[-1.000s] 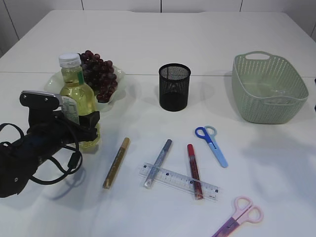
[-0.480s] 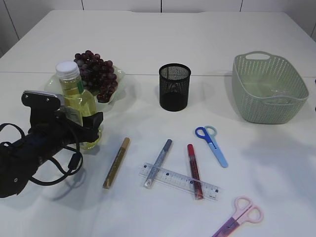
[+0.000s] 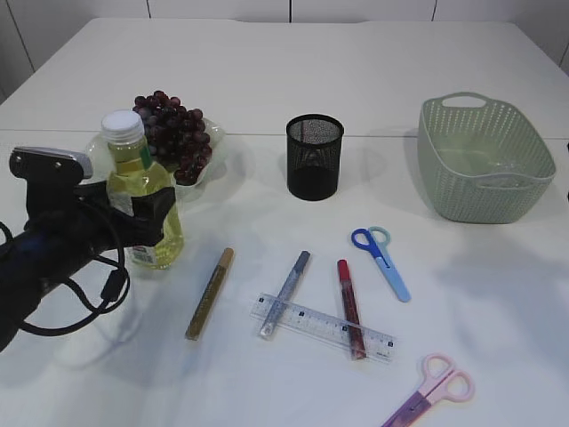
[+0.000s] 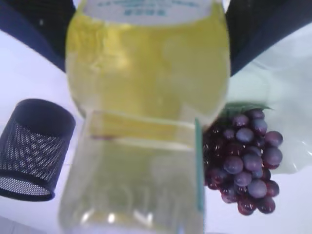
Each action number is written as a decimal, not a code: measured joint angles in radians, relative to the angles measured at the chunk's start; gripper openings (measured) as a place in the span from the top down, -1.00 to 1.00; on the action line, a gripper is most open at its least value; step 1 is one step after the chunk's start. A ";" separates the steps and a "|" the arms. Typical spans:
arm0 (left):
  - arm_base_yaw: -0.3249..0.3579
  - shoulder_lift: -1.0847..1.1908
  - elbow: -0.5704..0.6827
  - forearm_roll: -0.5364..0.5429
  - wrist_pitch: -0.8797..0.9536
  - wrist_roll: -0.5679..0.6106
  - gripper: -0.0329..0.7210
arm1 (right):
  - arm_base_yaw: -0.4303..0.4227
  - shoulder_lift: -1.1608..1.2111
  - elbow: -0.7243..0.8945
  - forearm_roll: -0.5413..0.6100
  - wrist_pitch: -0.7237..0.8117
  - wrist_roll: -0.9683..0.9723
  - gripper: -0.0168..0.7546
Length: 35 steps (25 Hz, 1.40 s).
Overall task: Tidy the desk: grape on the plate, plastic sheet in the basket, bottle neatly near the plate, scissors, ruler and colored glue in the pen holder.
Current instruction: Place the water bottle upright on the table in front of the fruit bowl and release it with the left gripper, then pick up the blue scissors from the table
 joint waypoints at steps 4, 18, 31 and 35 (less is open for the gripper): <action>0.002 -0.079 0.032 0.033 0.002 -0.002 -0.69 | 0.000 0.000 0.000 0.000 0.000 0.000 -0.36; 0.025 -0.388 0.040 0.053 0.168 -0.058 -0.66 | 0.000 0.000 0.000 0.001 0.000 0.000 -0.36; 0.025 -0.771 0.045 0.037 0.870 -0.069 -0.50 | 0.000 0.000 0.000 0.023 0.031 -0.001 -0.36; 0.025 -0.834 0.048 -0.011 1.120 -0.092 -0.50 | 0.000 0.000 0.000 0.025 0.020 -0.001 -0.36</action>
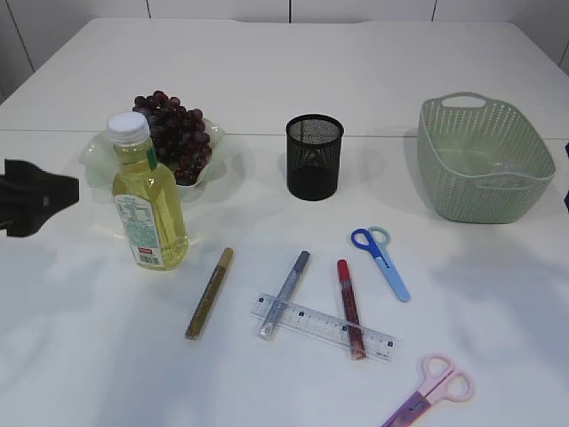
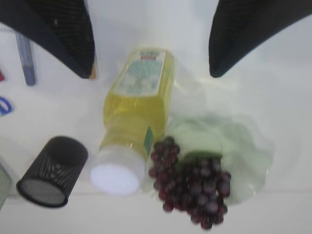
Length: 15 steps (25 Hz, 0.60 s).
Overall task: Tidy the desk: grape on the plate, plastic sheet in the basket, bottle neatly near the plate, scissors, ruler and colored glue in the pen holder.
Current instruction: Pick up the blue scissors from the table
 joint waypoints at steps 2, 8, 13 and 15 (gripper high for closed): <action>0.000 -0.018 -0.002 -0.050 0.122 -0.002 -0.50 | 0.000 0.000 0.000 0.001 -0.022 0.000 -0.36; 0.000 -0.029 -0.103 -0.127 0.573 -0.004 -0.49 | 0.000 0.000 0.000 0.046 -0.057 0.000 -0.35; 0.000 -0.029 -0.206 -0.116 0.780 0.007 -0.49 | 0.007 0.007 -0.017 0.113 -0.059 -0.005 -0.35; 0.000 -0.029 -0.233 -0.112 0.815 0.010 -0.49 | 0.032 0.030 -0.046 0.111 -0.059 -0.005 -0.35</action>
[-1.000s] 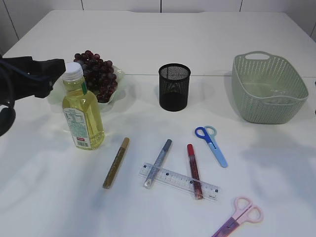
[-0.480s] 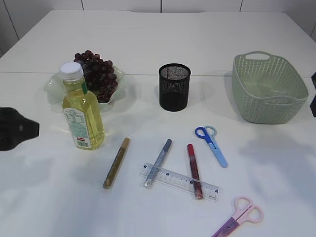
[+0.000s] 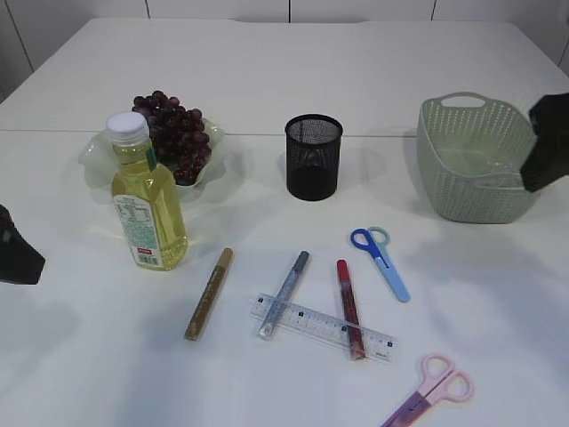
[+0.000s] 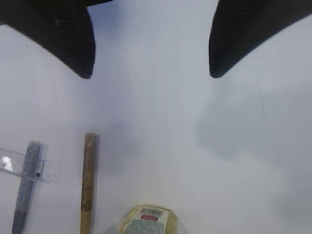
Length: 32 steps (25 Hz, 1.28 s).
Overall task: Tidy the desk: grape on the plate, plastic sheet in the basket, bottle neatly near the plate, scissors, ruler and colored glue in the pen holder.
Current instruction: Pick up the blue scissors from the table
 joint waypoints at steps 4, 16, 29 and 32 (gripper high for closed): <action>0.000 0.013 -0.032 0.033 0.012 0.002 -0.47 | 0.072 0.077 -0.084 -0.011 0.002 0.012 -0.35; 0.003 0.151 -0.071 -0.016 0.069 0.030 -0.46 | 0.149 0.433 -0.345 -0.013 0.062 0.025 -0.35; 0.101 0.152 -0.072 -0.071 0.089 0.097 -0.44 | 0.192 0.663 -0.417 -0.046 0.059 0.025 -0.35; 0.101 0.152 -0.072 -0.047 0.089 0.097 -0.44 | 0.192 0.697 -0.421 -0.047 0.043 0.025 -0.31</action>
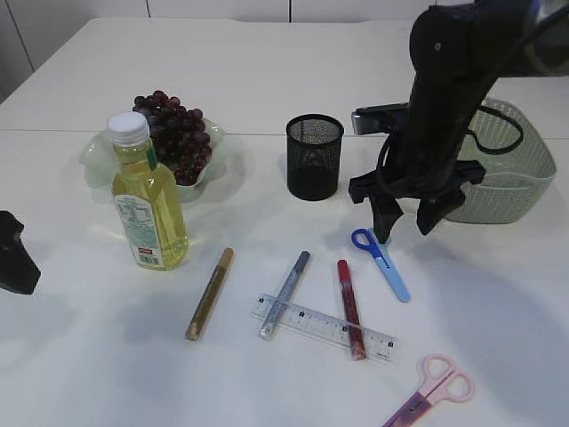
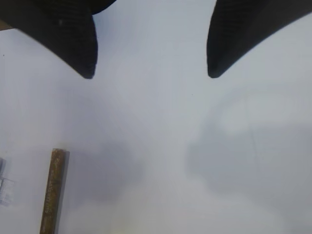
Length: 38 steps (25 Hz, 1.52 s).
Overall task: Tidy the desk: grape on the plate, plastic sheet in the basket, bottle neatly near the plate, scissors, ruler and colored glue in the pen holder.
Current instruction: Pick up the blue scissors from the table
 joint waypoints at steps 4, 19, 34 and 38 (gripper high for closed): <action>0.000 0.000 0.000 0.015 0.000 0.002 -0.44 | 0.000 0.036 -0.002 -0.002 -0.028 -0.003 -0.29; 0.000 0.000 0.000 0.020 0.002 0.004 -0.42 | 0.021 0.160 -0.065 -0.034 -0.097 -0.004 -0.23; 0.000 0.000 0.000 0.020 0.002 0.004 -0.42 | 0.021 0.203 -0.067 -0.039 -0.105 0.002 -0.23; 0.000 0.000 0.000 0.020 0.002 0.004 -0.40 | 0.021 0.210 -0.069 -0.034 -0.107 0.003 -0.23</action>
